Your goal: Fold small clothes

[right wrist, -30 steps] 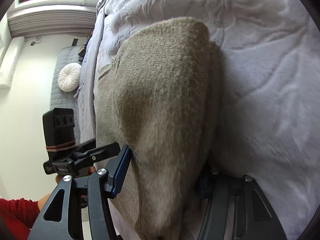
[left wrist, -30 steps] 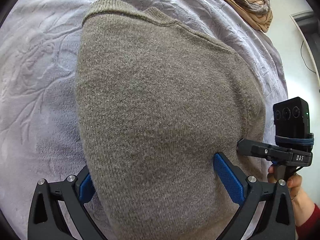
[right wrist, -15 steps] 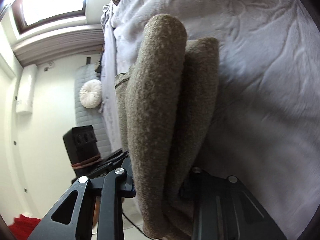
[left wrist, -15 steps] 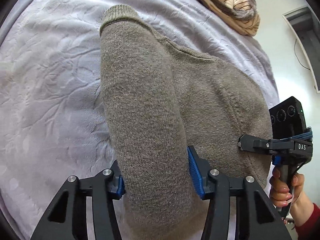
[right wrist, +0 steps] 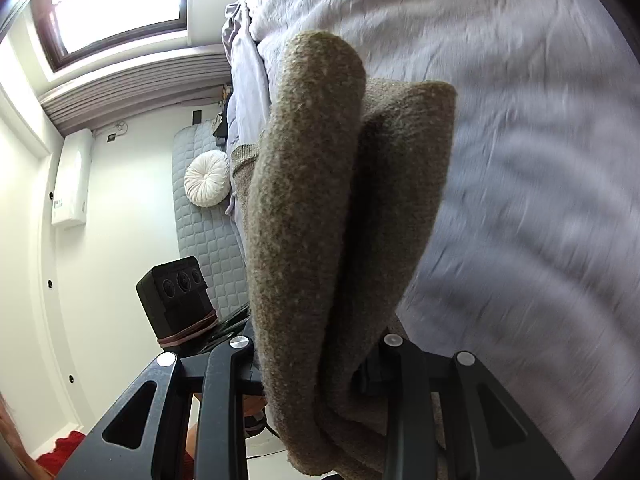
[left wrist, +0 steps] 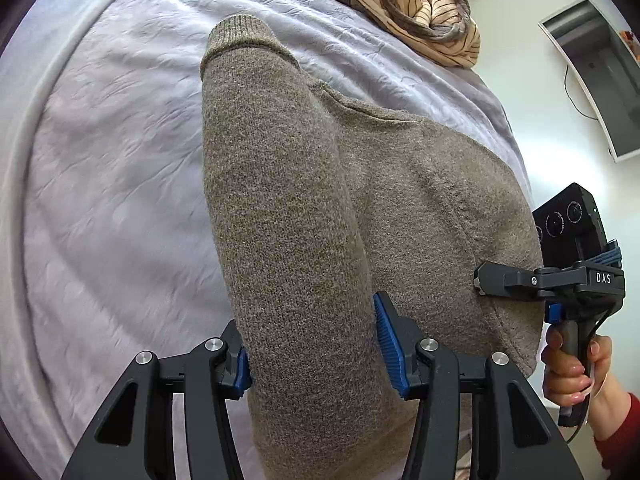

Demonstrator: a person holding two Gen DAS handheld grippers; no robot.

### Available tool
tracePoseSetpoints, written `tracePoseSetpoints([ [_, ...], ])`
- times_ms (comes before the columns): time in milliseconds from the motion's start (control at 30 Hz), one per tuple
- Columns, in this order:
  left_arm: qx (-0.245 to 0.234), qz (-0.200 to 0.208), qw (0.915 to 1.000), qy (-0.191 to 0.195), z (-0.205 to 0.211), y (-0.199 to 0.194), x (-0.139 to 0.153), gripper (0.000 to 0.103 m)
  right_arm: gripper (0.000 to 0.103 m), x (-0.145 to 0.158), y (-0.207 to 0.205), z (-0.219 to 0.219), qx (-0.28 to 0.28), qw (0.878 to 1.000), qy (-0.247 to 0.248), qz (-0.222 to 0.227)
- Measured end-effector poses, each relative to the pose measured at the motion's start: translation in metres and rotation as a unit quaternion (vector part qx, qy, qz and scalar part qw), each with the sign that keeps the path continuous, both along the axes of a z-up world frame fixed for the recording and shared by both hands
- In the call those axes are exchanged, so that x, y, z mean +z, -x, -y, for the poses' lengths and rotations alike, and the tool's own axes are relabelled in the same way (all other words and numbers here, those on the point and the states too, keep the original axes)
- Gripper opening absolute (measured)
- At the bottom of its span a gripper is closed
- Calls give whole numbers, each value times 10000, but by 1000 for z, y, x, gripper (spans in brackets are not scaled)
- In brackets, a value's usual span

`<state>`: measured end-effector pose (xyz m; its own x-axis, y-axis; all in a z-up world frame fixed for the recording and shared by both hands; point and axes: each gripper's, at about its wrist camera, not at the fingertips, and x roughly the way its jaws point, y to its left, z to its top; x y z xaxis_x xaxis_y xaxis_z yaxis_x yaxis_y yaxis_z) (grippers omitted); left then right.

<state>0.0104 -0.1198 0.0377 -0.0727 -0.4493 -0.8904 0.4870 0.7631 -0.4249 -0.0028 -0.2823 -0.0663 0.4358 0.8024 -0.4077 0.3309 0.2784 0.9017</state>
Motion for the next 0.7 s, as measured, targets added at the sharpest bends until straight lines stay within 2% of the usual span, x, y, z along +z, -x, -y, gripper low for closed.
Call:
tracePoseSetpoints([
  [333, 192, -187, 9993, -269, -106, 32, -24, 53, 32, -29, -6, -105, 189, 9996, -134, -149],
  [433, 206, -129, 9981, -558, -125, 39, -44, 53, 32, -44, -12, -123, 288, 9993, -73, -249],
  [500, 331, -104, 9963, -789, -134, 42, -57, 53, 34, -58, -20, -133, 304, 9982, 122, -511],
  [567, 485, 4, 9951, -856, -146, 43, -59, 53, 36, -67, -27, -135, 322, 9942, 591, -838],
  [633, 679, 89, 9944, -811, -159, 43, -54, 64, 47, -63, -30, -130, 257, 9891, 1057, -992],
  [700, 801, 270, 9922, -921, -168, 43, -48, 69, 52, -52, -30, -119, 114, 9835, 1432, -1100],
])
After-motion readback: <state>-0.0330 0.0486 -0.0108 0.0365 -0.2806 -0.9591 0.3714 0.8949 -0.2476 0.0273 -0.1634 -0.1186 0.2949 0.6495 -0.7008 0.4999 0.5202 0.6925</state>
